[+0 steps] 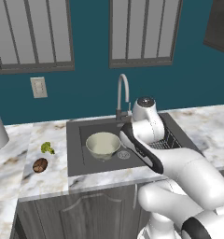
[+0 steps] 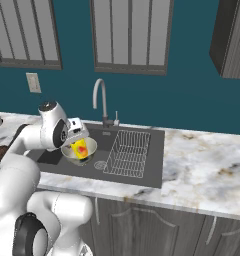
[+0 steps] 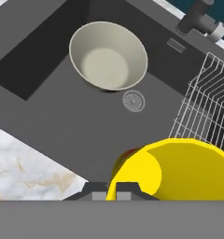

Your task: Remove the broccoli and potato from the sink. Then move the bowl and cup from the counter to the sink for washing.

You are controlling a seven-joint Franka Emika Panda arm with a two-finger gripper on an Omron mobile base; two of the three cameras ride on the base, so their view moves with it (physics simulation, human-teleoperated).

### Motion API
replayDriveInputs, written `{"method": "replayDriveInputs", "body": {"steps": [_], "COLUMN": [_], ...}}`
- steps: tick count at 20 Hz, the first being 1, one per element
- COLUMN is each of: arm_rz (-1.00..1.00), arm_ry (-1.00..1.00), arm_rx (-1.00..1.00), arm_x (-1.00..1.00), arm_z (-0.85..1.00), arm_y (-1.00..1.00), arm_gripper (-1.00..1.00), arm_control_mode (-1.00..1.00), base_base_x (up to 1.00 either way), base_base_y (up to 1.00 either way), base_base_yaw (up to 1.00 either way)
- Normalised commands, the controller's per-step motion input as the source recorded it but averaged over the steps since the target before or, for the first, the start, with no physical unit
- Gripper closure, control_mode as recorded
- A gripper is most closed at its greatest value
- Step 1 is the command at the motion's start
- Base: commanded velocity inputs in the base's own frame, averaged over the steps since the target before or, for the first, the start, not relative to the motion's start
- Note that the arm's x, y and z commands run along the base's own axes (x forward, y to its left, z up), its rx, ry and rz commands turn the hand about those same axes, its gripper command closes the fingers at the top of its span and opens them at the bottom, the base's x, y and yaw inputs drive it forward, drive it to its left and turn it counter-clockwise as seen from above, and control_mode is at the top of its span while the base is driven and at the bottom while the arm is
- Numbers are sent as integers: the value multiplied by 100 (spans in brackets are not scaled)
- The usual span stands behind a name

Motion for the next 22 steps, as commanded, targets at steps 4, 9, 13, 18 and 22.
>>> {"method": "replayDriveInputs", "body": {"steps": [4, 9, 13, 18, 22], "arm_rz": [1, 2, 3, 0, 0], "arm_ry": [0, 0, 0, 0, 0], "arm_rx": [2, 7, 7, 3, 0], "arm_x": [5, 4, 5, 5, 7], "arm_z": [-7, -5, -6, -8, -11], "arm_y": [-3, -4, -1, 0, 4], "arm_gripper": [100, 100, 100, 100, 100], "arm_control_mode": [-100, -100, -100, -100, -100], "base_base_x": [0, 0, 0, 0, 0], "base_base_y": [0, 0, 0, 0, 0], "base_base_yaw": [0, 0, 0, 0, 0]}}
